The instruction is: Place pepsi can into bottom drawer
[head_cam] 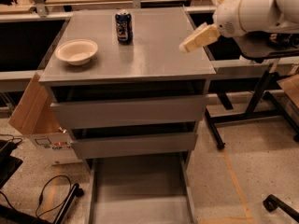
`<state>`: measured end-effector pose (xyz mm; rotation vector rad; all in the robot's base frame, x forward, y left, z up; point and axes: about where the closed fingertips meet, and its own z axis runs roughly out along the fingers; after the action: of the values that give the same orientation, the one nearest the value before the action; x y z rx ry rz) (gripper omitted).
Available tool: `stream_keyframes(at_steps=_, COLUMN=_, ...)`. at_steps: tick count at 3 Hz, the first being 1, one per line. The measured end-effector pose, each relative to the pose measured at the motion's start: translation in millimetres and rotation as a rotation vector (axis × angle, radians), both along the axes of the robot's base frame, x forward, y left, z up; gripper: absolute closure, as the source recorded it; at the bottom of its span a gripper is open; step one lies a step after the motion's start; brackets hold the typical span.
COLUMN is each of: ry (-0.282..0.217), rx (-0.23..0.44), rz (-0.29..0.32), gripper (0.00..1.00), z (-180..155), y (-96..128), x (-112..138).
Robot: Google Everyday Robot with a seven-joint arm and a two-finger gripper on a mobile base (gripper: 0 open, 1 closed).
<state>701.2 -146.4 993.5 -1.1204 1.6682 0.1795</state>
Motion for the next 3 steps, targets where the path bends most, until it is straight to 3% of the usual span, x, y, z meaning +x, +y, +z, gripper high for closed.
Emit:
stream_keyframes(at_steps=1, ry=-0.026, rx=0.156, rz=0.046, gripper=0.0, z=-3, y=60, x=60)
stream_keyframes(at_steps=3, ry=-0.032, rx=0.288, rz=0.054, gripper=0.0, z=-21, y=131, x=121)
